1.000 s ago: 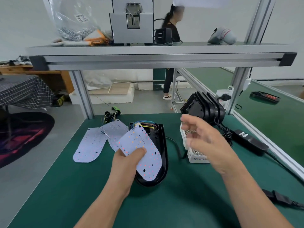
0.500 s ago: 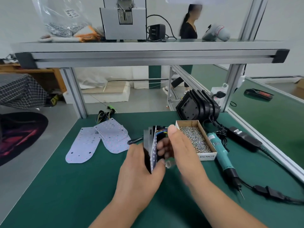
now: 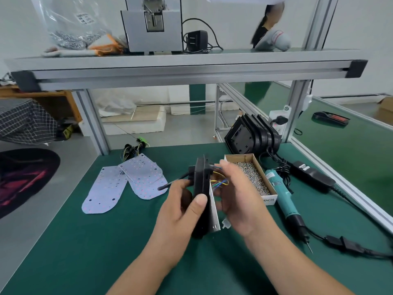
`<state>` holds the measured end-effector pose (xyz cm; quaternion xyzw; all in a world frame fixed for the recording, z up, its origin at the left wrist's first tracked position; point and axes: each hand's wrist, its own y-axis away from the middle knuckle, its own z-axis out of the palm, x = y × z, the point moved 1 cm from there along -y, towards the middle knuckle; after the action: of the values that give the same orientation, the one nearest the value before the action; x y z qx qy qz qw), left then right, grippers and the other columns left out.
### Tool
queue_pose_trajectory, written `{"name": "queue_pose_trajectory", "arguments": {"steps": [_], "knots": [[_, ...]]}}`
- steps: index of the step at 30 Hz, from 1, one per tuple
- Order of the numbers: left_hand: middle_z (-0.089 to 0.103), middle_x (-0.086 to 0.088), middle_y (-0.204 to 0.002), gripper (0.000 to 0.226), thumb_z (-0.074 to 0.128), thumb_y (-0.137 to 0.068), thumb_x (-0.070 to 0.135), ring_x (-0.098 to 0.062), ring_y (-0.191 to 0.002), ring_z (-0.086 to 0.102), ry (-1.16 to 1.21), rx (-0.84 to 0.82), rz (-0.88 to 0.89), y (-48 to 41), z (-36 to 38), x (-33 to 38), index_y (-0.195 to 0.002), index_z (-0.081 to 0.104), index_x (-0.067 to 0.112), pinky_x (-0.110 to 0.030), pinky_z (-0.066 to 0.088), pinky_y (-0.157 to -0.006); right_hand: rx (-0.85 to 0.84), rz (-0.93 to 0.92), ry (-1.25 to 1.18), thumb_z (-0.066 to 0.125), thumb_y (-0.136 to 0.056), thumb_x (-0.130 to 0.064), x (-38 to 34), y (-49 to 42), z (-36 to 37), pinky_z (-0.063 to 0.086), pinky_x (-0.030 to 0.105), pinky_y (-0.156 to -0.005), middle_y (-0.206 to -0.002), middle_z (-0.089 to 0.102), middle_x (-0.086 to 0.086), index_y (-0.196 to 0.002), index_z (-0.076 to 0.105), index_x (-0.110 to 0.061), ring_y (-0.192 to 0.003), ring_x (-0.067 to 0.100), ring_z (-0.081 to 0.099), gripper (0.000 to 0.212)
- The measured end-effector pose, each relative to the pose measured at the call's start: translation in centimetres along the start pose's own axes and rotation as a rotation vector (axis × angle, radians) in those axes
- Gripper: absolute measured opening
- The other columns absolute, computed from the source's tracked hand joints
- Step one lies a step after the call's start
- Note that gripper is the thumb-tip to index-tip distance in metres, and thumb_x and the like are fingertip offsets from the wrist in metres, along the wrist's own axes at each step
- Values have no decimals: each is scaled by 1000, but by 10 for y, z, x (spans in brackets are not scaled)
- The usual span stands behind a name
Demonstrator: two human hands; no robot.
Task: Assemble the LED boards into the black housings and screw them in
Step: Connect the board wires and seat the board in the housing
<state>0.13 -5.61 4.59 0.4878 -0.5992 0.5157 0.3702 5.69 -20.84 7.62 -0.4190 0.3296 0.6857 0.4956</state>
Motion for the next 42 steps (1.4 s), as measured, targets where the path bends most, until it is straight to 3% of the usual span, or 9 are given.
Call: {"name": "queue_pose_trajectory", "arguments": {"steps": [3, 6, 9, 16, 22, 27, 31, 35, 42], "knots": [[72, -16, -122, 63, 84, -76, 54, -38, -117, 68, 161, 23, -80, -7, -6, -5, -131, 61, 35, -61, 54, -101, -10, 51, 66, 67, -87, -55, 5, 1, 4, 54, 57, -101, -129, 70, 25, -122, 76, -10, -117, 43, 67, 58], [67, -29, -120, 79, 90, -67, 47, -40, -111, 65, 244, -32, -146, -12, -9, -8, -138, 61, 27, -58, 52, -98, -42, 12, 139, 62, -98, -36, 4, 1, 3, 55, 44, -83, -119, 72, 26, -119, 73, -6, -102, 31, 66, 38], [72, -17, -132, 84, 93, -66, 43, -35, -127, 67, 225, -161, -144, -14, -13, -4, -139, 63, 14, -61, 50, -110, -107, -16, 128, 64, -99, -32, 5, 3, 1, 41, 54, -89, -117, 65, 36, -122, 68, 1, -104, 34, 59, 40], [63, -26, -138, 108, 94, -66, 60, -48, -131, 60, 234, -333, -72, -20, -19, 8, -139, 54, -8, -64, 45, -113, -194, -54, 113, 71, -93, -27, 4, 8, 6, 49, 28, -59, -83, 65, 9, -98, 72, -14, -71, 20, 59, 14], [68, -7, -142, 98, 85, -72, 70, -24, -135, 62, 263, -309, -82, -20, -23, -4, -145, 58, 9, -28, 52, -103, -83, -183, 6, 75, -88, -18, 2, 3, 4, 50, 37, -73, -91, 75, 15, -103, 75, -11, -75, 24, 68, 17], [72, -6, -134, 87, 89, -62, 74, -26, -127, 65, 324, -273, -153, -18, -24, -13, -132, 71, 24, -31, 55, -96, -18, -255, -21, 72, -87, -15, -8, 3, -1, 51, 38, -79, -90, 73, 10, -109, 77, -23, -77, 19, 69, 24], [61, -15, -150, 92, 84, -76, 68, -36, -141, 56, 434, -333, -113, -17, -24, -10, -147, 60, 15, -48, 50, -111, -34, -272, -90, 73, -88, -6, -19, 7, -4, 55, 44, -85, -99, 65, 24, -118, 73, -15, -77, 32, 72, 31], [55, -25, -152, 107, 82, -78, 68, -44, -141, 53, 460, -344, -99, -15, -22, -4, -154, 47, 1, -62, 44, -114, -46, -394, -14, 64, -100, -2, -30, 11, -4, 57, 29, -59, -79, 70, 19, -127, 69, -9, -60, 26, 68, 28], [79, -6, -114, 74, 85, -72, 72, -22, -105, 76, 475, -245, -132, -15, -31, -7, -124, 76, 21, -32, 60, -85, 94, -783, 413, 67, -100, -10, -43, 3, 14, 56, 27, -69, -93, 72, -7, -123, 71, -31, -72, 16, 68, 31]]}}
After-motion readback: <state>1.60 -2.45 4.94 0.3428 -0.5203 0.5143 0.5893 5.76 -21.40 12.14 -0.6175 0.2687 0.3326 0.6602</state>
